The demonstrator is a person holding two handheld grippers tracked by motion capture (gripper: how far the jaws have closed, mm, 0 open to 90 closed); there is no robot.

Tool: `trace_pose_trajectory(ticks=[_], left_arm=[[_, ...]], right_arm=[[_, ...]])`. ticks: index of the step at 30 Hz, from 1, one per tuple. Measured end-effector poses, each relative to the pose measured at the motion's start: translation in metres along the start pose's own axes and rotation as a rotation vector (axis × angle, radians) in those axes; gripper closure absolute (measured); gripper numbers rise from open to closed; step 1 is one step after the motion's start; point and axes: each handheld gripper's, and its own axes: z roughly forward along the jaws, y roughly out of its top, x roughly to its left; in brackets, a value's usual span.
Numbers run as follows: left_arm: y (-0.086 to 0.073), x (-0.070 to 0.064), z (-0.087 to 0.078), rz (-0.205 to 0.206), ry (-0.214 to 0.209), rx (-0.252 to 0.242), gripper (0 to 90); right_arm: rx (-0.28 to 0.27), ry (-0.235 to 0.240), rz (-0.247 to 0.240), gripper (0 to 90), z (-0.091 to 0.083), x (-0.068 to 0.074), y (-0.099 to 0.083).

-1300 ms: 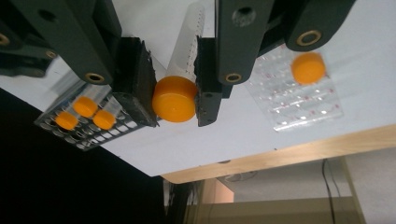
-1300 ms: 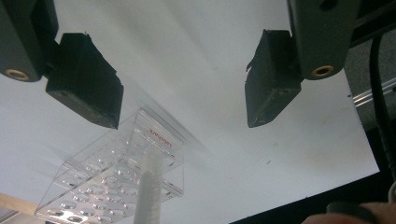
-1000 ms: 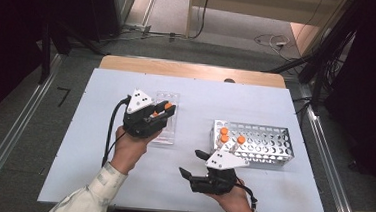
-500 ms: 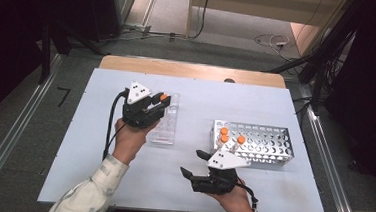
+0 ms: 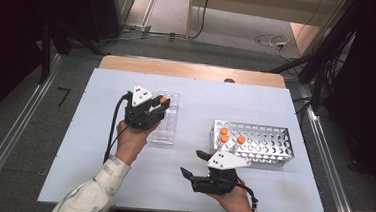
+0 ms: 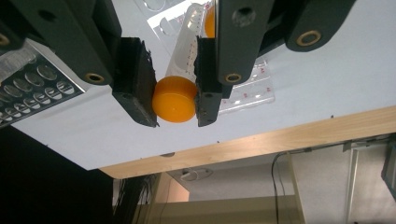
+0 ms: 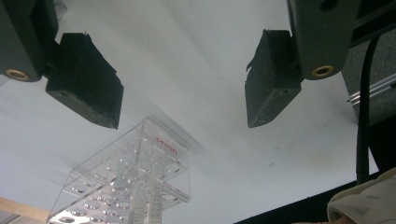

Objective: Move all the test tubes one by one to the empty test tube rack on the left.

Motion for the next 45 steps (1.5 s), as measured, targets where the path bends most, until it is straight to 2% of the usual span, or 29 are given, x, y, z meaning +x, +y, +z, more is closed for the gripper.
trace_pose_trajectory(ticks=[5, 11, 16, 24, 27, 30, 35, 39, 43, 45], left_arm=[[-0.007, -0.003, 0.004, 0.011, 0.009, 0.009, 68.9], [-0.018, -0.002, 0.009, -0.003, 0.018, 0.028, 68.9], [-0.023, -0.001, 0.011, 0.001, 0.019, 0.039, 68.8], [-0.023, -0.002, 0.010, -0.002, 0.008, 0.039, 67.8], [-0.022, -0.002, 0.010, -0.005, 0.005, 0.037, 62.5], [-0.022, -0.002, 0.009, -0.002, 0.006, 0.036, 62.5], [-0.019, -0.004, 0.003, -0.008, -0.012, 0.019, 60.0], [-0.018, -0.009, -0.004, 0.003, -0.039, 0.002, 58.5], [-0.017, -0.017, -0.012, 0.011, -0.050, 0.002, 46.8], [-0.019, -0.021, -0.017, 0.023, -0.039, -0.002, 38.1]], right_arm=[[0.000, -0.002, 0.002, 26.7, 0.000, 0.000, 0.000], [0.003, -0.001, -0.002, 26.7, 0.000, 0.001, -0.001], [0.007, 0.000, -0.001, 26.7, 0.001, 0.001, -0.001], [0.008, 0.003, -0.001, 26.8, 0.002, 0.002, -0.002], [0.007, 0.002, 0.000, 26.8, 0.002, 0.002, -0.001], [0.008, 0.002, 0.000, 26.8, 0.001, 0.002, -0.001], [0.000, 0.000, 0.000, 26.9, 0.000, 0.001, -0.002], [-0.009, -0.010, 0.007, 27.3, -0.005, -0.001, -0.002], [-0.020, -0.028, 0.014, 27.3, -0.012, -0.006, -0.004], [-0.025, -0.040, 0.025, 27.6, -0.017, -0.010, -0.006]])
